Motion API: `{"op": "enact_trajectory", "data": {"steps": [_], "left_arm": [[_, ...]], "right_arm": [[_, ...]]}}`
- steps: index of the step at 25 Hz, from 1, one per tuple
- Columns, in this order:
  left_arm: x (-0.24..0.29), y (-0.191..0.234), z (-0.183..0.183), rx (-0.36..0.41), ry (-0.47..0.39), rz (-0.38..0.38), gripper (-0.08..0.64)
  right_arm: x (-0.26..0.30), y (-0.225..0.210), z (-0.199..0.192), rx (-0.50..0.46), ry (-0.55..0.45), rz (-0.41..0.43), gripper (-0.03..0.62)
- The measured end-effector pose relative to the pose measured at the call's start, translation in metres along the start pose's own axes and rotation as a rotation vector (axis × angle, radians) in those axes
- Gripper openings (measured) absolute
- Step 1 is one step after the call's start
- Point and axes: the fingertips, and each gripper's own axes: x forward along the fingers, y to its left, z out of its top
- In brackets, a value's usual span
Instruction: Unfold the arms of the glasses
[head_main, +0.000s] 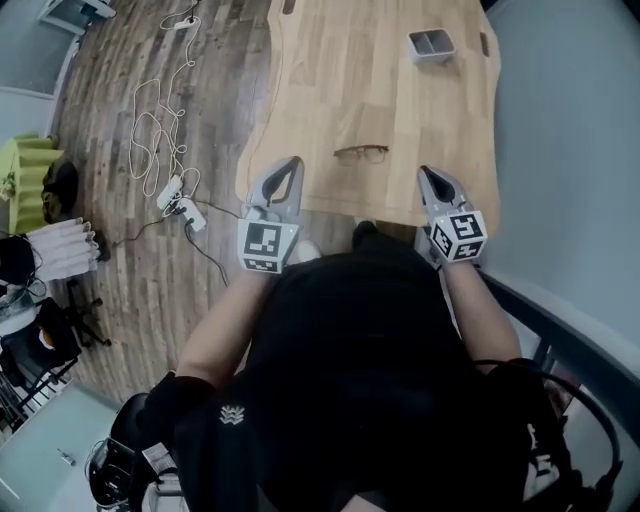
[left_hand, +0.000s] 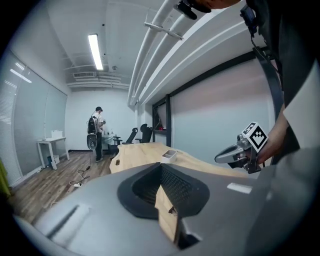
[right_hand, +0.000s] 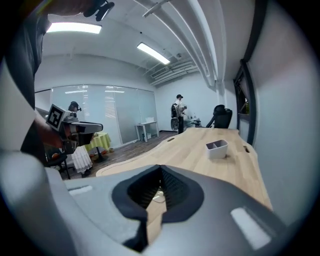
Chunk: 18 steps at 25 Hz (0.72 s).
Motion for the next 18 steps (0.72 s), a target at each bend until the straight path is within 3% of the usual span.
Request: {"op": "enact_trajectory", "data": {"steps": [5,11,14,18], "left_arm": [[0.022,0.005,-0.005,-0.010,0.068,0.090,0.006],[0.046,0.005,-0.015,-0.006,0.148,0.166,0.006],[0.052,0.007,-0.021,-0.002,0.161,0.169,0.006],[0.053,0.000,-0.033,-0.027,0.156,0.117,0.006]], "right_arm": [[0.049,0.010,-0.006,-0.103,0.078,0.247,0.002],[0.088,0.022,-0.007,-0.291,0.134,0.460,0.002],[0.103,0.036,-0.017,-0.349,0.163,0.532,0.002],[0.119,0.052,-0.028,-0.363,0.230,0.572,0.002]]}}
